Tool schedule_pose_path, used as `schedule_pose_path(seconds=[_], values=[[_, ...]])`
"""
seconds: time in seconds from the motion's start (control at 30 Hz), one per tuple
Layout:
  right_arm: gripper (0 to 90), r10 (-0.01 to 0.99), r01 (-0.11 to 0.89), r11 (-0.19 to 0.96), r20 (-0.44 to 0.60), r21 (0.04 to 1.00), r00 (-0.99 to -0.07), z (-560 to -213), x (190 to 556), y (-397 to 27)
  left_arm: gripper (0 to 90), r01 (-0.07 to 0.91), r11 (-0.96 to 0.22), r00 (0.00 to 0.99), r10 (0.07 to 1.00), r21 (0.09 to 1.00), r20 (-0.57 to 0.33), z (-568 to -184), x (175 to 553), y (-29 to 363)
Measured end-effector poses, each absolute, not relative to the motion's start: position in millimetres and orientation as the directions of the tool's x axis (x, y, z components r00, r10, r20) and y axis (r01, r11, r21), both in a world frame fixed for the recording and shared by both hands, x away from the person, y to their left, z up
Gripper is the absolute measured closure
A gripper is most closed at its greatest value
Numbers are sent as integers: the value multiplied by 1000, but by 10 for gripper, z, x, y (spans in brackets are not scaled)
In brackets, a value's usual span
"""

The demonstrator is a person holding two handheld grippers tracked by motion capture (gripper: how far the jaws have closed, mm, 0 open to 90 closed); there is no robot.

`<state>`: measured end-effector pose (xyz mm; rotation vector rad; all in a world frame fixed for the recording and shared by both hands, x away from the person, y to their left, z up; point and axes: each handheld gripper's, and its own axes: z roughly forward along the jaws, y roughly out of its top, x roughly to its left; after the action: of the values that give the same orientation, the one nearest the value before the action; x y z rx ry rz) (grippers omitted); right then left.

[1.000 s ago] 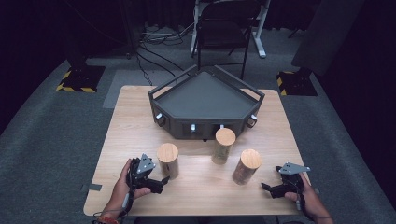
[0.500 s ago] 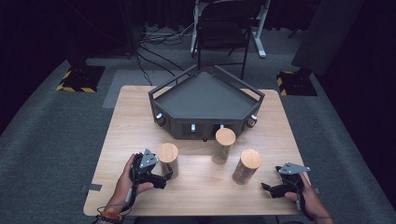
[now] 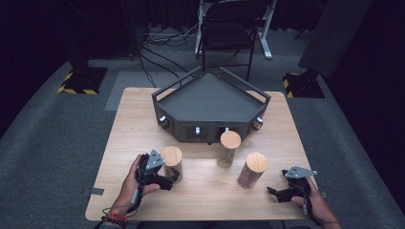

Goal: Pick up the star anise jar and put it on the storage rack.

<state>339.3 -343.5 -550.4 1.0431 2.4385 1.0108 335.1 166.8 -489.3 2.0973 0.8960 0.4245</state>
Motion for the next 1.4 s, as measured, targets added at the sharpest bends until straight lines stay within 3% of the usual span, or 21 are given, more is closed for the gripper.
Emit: schedule_pose_path(seconds=[0.4,0.67,1.4], values=[[0,723,510,488,0,708,-691,-5504,3394,-3435,101,426,-451,717,697,785,12,-4902,3447,1574],[0,722,510,489,-1,708,-692,-5504,3395,-3436,237,391,-468,750,662,792,21,-4885,3476,1516],[0,721,509,489,0,708,-693,-5504,3396,-3436,250,397,-451,738,675,799,15,-4867,3503,1523]])
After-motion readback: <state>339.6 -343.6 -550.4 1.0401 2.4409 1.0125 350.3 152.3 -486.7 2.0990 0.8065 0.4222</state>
